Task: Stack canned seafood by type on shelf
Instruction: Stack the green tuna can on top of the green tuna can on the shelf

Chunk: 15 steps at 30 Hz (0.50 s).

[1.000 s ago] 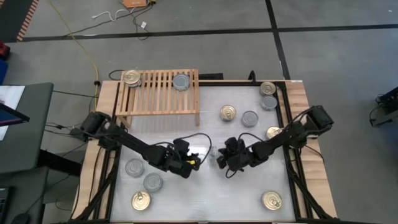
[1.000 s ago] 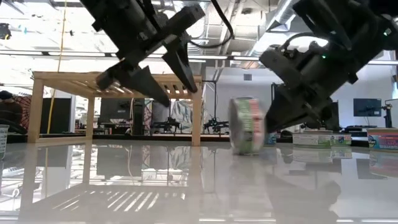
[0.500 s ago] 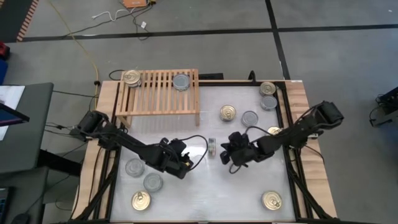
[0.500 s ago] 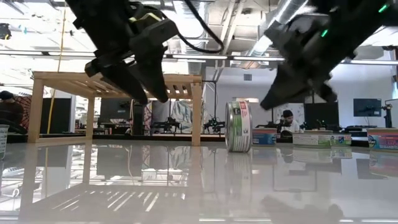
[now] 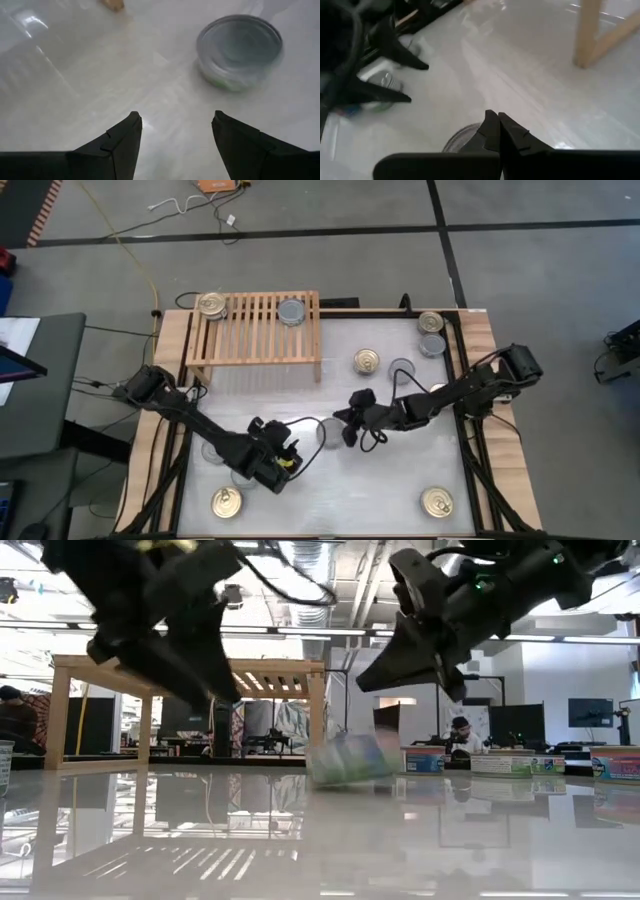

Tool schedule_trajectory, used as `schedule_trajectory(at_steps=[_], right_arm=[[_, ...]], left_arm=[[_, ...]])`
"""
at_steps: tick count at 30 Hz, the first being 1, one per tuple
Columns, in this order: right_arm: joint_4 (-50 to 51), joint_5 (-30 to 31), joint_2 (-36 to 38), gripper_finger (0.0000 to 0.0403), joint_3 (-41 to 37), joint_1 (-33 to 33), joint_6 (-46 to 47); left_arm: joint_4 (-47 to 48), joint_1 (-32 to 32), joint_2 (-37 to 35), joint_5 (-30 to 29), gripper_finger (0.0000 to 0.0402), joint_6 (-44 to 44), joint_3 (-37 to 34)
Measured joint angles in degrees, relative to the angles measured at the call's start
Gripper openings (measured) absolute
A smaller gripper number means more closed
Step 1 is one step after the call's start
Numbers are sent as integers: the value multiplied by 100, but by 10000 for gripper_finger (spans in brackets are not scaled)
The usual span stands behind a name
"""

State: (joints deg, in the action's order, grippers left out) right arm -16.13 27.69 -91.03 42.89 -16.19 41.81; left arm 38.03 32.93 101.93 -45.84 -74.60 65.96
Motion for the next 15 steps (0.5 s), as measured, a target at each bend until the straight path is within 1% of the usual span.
schedule_trajectory(at_steps=[5, 9, 11, 15], right_arm=[[204, 661, -45, 17, 2, -453, 917], [755, 1149, -193, 17, 20, -712, 2012], [1344, 1186, -295, 17, 209, -814, 2455], [3160, 1172, -496, 17, 845, -1129, 3423]], left_arm=[[-308, 155, 20, 29, 230, -311, -479], [-859, 342, 22, 284, 230, -499, -935], [-1169, 465, 23, 364, 230, -614, -1124], [-1836, 702, 24, 327, 230, -722, -1299]])
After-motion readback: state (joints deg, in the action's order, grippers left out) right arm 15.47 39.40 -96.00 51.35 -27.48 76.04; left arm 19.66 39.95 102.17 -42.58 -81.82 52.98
